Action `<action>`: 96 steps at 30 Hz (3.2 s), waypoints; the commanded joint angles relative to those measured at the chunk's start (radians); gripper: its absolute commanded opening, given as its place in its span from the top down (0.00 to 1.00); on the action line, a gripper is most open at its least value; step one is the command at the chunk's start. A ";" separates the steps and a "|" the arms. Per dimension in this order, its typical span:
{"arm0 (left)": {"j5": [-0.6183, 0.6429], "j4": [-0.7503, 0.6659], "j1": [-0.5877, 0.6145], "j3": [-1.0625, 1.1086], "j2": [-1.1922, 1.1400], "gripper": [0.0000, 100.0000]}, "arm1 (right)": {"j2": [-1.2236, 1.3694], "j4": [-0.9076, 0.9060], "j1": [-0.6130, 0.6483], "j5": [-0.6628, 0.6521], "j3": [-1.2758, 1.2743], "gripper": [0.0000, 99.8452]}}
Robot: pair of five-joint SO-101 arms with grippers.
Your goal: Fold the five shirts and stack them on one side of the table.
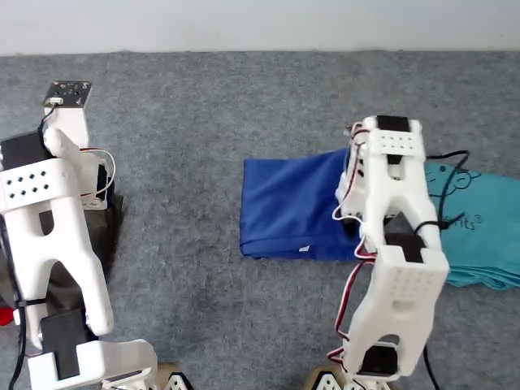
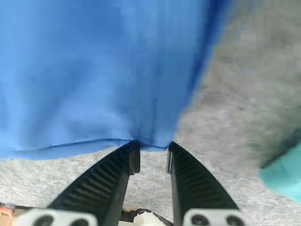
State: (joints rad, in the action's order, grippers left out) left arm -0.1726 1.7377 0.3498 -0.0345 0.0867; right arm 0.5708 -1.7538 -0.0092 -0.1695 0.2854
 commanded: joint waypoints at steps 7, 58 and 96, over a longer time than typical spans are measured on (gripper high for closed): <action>-0.008 0.015 0.000 -0.005 0.041 0.91 | 0.016 -0.019 -0.022 0.006 0.035 0.99; -0.008 0.006 -0.002 0.022 0.041 0.91 | 0.012 0.768 -0.012 -0.100 0.063 0.97; -0.008 0.000 -0.002 0.054 0.041 0.91 | 0.321 0.051 0.051 0.098 0.416 0.97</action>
State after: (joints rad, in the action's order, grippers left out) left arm -0.1726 1.7377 0.3498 0.0269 0.0867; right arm 0.9037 -1.6893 0.0583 -0.0330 0.6905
